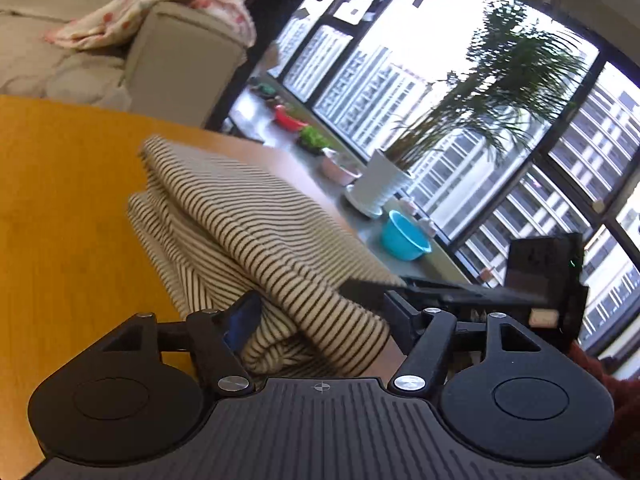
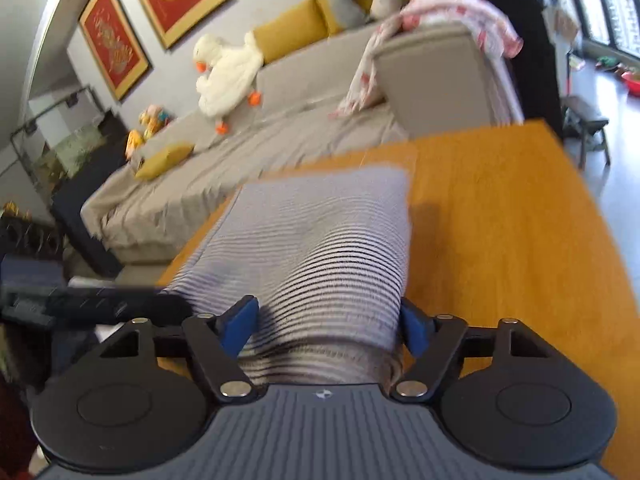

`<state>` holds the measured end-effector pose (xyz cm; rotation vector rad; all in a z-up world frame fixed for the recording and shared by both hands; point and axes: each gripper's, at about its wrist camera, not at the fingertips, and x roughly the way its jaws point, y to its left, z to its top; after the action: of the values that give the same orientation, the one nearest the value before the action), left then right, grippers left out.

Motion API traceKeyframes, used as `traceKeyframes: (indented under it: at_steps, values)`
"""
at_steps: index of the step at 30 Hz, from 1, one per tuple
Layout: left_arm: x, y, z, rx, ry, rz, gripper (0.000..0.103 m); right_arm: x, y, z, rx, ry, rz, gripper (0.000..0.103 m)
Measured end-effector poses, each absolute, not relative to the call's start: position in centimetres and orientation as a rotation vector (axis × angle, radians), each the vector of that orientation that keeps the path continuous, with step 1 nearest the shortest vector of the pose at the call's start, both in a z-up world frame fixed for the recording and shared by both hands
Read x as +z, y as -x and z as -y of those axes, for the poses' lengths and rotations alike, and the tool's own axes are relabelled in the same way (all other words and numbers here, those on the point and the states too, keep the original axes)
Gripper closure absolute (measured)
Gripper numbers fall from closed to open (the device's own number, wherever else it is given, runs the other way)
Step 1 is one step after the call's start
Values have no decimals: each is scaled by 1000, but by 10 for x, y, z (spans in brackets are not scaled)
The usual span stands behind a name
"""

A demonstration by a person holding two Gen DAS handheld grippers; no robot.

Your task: Fold clothes

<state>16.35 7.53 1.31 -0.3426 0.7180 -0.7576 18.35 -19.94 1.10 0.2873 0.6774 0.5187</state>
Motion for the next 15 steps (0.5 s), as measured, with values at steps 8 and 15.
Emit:
traceKeyframes:
  at_steps: [8,15]
  values:
    - [0,-163,-92,-629,304,-734,53,-5,-180,199,477,-204,-670,23]
    - [0,-164,-102,-570,283,-738,43,-16,-180,200,472,-249,-665,8]
